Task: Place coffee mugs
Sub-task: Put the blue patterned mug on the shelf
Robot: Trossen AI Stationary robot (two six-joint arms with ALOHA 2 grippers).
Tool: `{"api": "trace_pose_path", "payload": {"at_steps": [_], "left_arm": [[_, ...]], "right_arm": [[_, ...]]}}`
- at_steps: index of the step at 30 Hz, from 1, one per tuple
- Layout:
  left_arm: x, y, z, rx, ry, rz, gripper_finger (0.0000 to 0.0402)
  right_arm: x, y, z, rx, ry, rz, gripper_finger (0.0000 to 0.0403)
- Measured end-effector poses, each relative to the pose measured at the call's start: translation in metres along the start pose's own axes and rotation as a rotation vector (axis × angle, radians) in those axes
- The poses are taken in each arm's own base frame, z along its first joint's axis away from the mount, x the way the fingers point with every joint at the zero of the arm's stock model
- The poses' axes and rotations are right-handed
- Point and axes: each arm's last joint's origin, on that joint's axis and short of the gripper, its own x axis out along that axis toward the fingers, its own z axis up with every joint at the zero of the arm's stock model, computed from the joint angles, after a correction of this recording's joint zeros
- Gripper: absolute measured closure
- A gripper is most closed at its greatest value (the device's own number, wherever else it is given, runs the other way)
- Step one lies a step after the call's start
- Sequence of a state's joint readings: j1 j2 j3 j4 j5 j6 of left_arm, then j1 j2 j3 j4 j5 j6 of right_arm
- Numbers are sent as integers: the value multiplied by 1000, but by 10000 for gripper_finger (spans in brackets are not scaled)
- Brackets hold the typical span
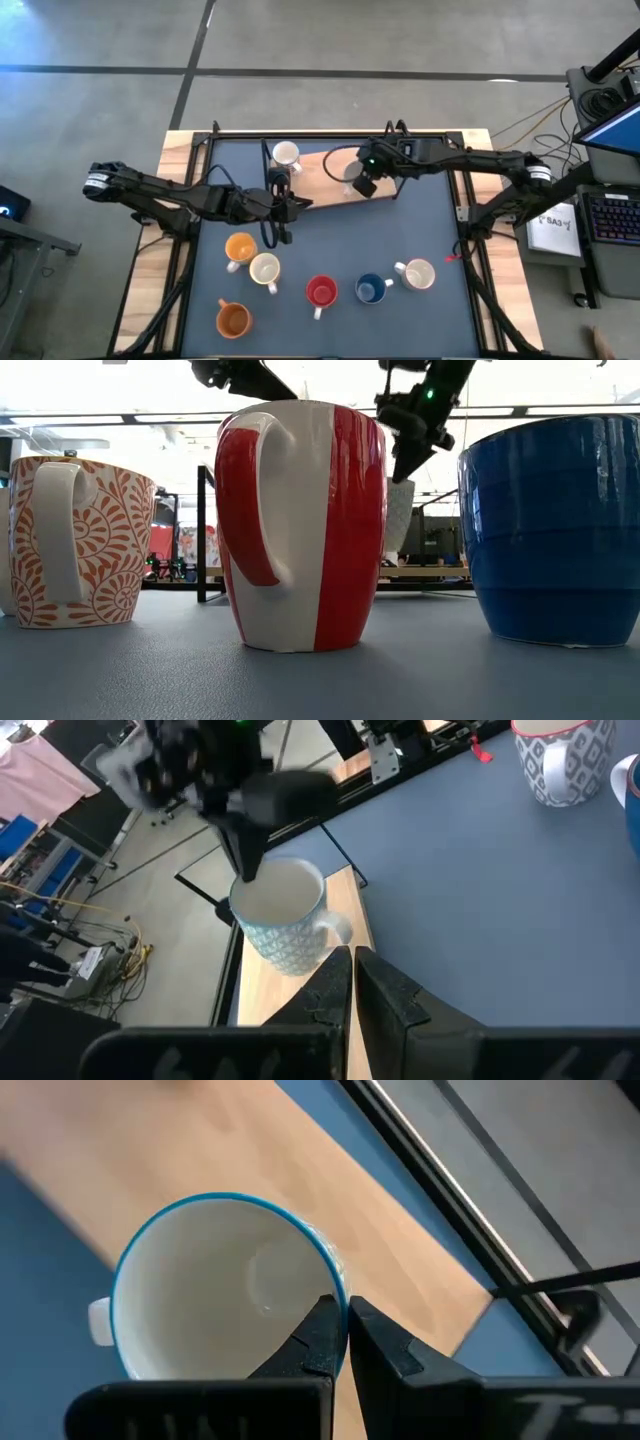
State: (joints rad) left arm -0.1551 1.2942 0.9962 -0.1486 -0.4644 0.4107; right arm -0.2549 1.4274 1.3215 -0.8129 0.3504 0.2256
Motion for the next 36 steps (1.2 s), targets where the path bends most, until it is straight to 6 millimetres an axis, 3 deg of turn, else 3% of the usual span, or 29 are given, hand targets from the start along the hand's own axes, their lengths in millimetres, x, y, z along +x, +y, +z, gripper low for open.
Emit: {"api": "trace_pose_path", "payload": {"at_steps": [10, 20, 36], "left_arm": [[0, 0, 0, 0, 1, 0, 402], [0, 0, 0, 1, 1, 0, 402], [0, 0, 0, 12, 0, 0, 402]], "right_arm": [[32, -14, 6, 37, 48, -25, 392], [34, -24, 7, 62, 51, -24, 390], [42, -28, 9, 80, 47, -40, 300]]}}
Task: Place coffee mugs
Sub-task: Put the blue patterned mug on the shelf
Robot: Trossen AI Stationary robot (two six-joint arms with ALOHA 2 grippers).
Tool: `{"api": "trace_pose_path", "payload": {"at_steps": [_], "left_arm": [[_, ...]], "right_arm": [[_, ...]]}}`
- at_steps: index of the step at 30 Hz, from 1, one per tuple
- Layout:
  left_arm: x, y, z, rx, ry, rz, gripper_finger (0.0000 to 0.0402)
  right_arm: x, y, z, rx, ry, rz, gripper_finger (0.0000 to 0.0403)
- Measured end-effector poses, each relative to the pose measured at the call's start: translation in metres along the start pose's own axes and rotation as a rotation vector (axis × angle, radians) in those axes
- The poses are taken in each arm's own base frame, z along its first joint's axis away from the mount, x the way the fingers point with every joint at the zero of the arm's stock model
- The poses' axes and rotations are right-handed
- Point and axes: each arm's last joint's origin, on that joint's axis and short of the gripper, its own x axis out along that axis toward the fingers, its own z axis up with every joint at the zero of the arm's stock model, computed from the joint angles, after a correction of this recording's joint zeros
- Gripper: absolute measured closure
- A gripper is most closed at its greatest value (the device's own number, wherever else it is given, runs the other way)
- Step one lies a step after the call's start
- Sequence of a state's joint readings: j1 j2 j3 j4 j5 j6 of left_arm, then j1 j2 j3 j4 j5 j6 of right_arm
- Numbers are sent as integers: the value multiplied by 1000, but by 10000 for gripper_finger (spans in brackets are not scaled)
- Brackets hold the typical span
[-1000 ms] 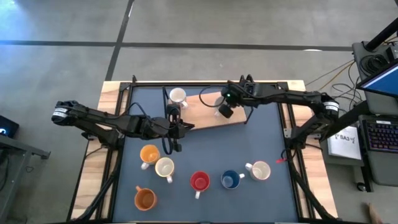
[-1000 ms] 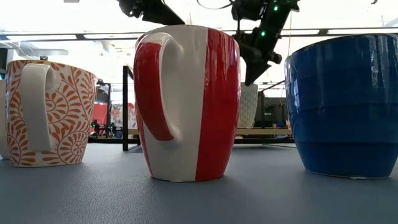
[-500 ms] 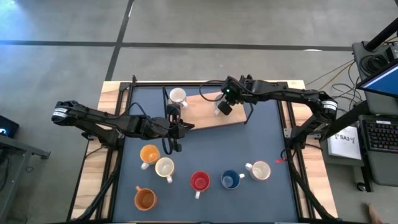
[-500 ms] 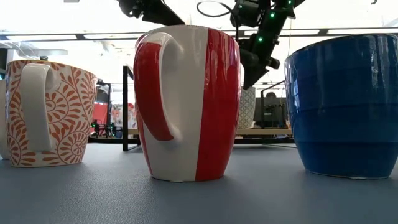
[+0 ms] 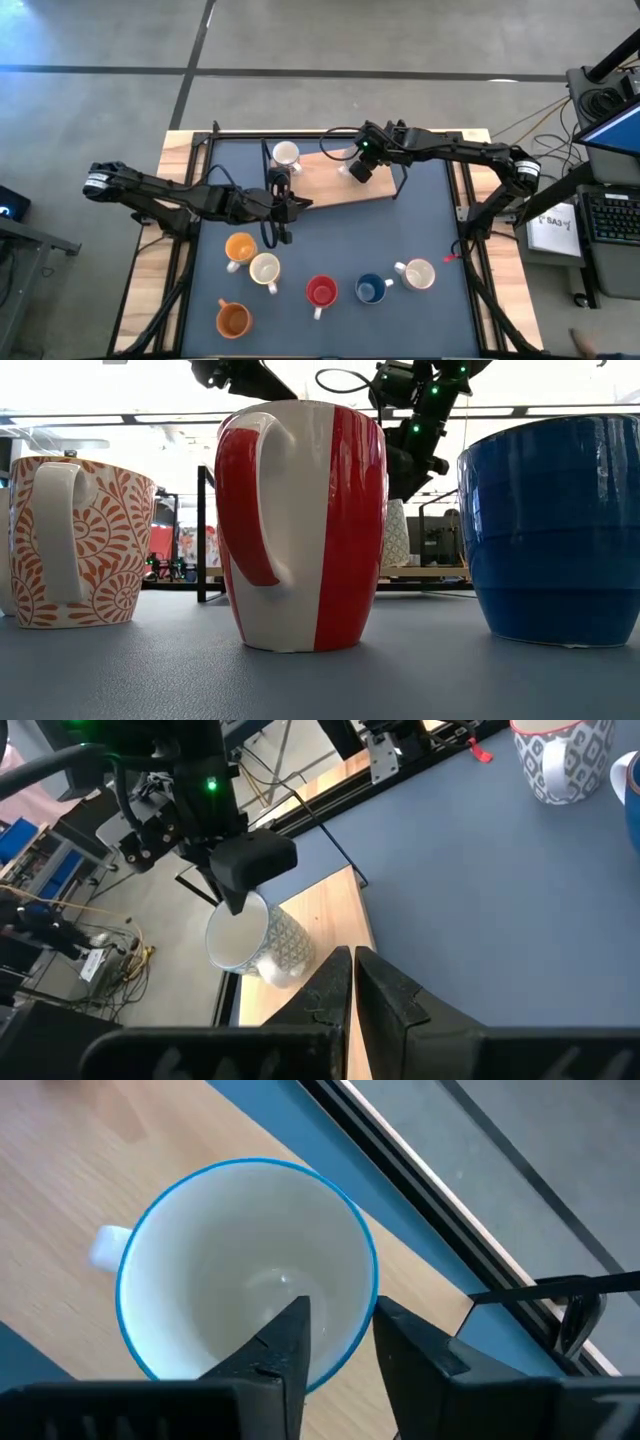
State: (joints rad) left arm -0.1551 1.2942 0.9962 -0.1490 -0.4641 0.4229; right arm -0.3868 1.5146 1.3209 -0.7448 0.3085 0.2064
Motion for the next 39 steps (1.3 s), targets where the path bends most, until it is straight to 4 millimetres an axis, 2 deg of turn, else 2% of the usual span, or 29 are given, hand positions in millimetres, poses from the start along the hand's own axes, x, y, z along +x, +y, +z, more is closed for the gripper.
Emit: {"api": "trace_pose_path", "payload": {"at_steps": [15, 25, 28, 34, 39], "left_arm": [[0, 0, 1, 1, -7, 3, 402], [0, 0, 1, 12, -7, 3, 402], [0, 0, 1, 20, -7, 3, 402], [0, 0, 1, 34, -7, 3, 402], [0, 1, 1, 42, -8, 5, 402]], "right_arm": [[-1, -1, 0, -5, -6, -17, 293], [-8, -6, 2, -6, -38, -56, 294], [-16, -7, 2, -2, -57, -47, 300], [-47, -3, 9, -15, -124, 155, 324], [-56, 12, 8, -44, -145, 319, 371]]}}
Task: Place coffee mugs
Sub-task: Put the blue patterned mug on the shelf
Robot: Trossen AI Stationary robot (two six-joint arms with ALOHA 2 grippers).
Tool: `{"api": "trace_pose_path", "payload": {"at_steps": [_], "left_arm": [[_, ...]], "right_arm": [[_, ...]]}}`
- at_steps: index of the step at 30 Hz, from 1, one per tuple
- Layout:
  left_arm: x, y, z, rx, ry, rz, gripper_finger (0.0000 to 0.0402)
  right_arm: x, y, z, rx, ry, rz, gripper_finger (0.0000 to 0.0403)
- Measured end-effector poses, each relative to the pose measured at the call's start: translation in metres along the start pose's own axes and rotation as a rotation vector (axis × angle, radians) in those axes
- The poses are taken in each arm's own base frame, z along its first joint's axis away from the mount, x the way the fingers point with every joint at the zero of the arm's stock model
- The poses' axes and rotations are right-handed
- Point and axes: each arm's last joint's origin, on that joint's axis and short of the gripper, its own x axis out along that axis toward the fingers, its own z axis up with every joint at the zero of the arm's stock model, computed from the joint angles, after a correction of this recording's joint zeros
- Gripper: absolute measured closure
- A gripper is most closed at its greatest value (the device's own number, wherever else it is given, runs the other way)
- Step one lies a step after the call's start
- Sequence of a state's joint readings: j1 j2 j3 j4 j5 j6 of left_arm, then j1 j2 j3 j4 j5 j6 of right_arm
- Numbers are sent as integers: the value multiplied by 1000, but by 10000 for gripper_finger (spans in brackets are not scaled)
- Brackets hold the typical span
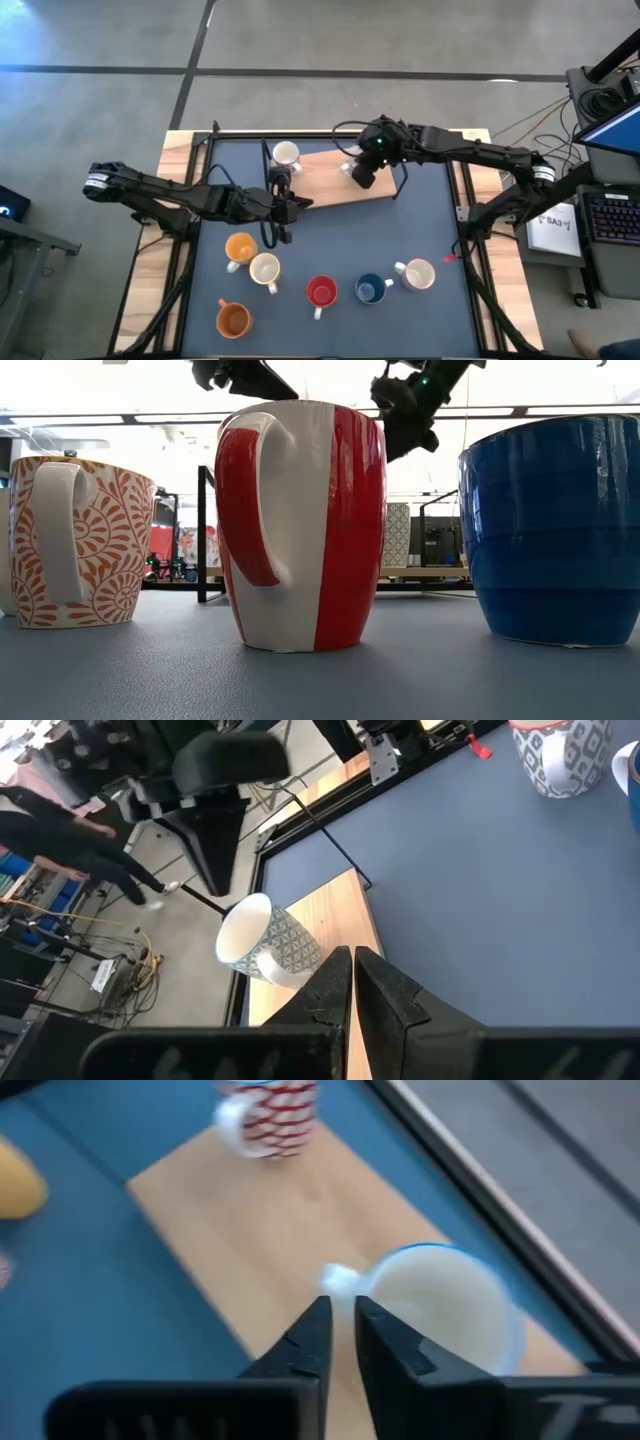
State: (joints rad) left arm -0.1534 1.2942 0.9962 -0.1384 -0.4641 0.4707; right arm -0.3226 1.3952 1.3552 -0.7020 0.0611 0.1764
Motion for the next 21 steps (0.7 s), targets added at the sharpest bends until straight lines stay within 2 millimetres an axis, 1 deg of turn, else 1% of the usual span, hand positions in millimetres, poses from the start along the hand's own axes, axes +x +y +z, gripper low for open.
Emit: {"api": "trace_pose_path", "payload": {"at_steps": [2, 7, 14, 16, 21], "left_arm": [[0, 1, 0, -2, -3, 3, 402], [1, 2, 0, -4, -5, 9, 402], [1, 3, 0, -7, -5, 14, 402], [1, 3, 0, -7, -5, 13, 402], [1, 3, 0, -6, -4, 13, 402]], "right_arm": [[5, 9, -2, -13, 6, 27, 388], [29, 19, -10, -4, 79, 32, 394], [65, 20, -17, -3, 154, -9, 394], [70, 19, -17, -5, 160, -51, 394], [75, 12, -16, -4, 150, -144, 394]]}}
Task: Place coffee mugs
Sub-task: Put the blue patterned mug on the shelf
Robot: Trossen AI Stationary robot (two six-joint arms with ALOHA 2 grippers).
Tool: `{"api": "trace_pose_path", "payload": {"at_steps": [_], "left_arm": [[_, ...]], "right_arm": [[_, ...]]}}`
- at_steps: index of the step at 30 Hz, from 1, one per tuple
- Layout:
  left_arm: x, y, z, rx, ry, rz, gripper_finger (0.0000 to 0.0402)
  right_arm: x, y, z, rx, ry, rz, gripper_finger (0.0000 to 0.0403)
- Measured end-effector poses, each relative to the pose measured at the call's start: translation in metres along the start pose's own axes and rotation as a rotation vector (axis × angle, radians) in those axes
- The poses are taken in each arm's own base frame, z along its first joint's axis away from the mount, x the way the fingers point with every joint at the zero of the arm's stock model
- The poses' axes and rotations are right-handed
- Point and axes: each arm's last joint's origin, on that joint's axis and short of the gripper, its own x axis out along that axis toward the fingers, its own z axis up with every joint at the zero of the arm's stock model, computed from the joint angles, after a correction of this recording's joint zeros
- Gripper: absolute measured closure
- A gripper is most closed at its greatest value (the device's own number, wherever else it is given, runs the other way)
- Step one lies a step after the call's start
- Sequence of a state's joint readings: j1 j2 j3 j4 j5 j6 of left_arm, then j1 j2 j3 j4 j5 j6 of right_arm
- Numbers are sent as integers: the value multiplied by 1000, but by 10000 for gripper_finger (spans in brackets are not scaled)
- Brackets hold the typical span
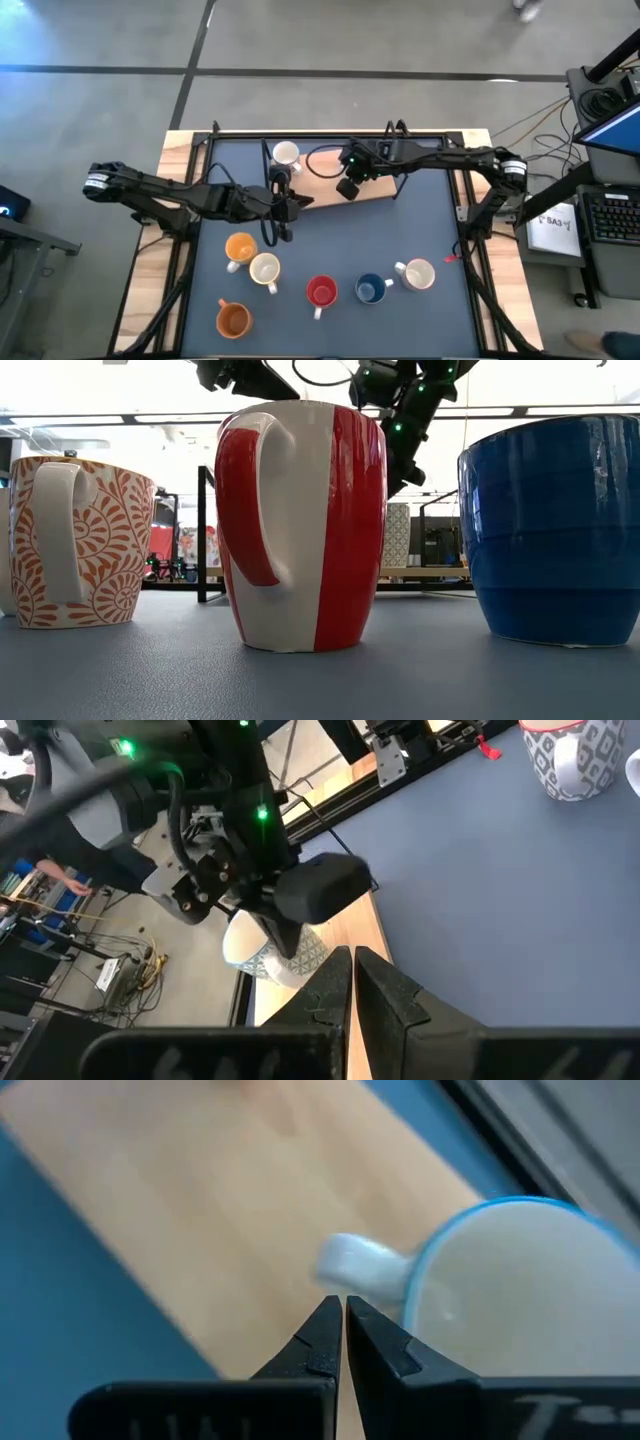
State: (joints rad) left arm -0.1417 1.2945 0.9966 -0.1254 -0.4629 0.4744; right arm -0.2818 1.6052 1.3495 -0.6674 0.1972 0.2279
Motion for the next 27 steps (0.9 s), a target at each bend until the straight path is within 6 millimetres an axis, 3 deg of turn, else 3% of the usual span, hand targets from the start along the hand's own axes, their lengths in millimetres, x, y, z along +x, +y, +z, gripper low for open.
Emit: {"api": "trace_pose_path", "payload": {"at_steps": [15, 27], "left_arm": [[0, 0, 0, 0, 1, 0, 402], [0, 0, 0, 1, 2, -1, 402]], "right_arm": [[1, -27, -1, 68, 45, -115, 394], [-11, -27, 1, 97, 11, -103, 394]]}}
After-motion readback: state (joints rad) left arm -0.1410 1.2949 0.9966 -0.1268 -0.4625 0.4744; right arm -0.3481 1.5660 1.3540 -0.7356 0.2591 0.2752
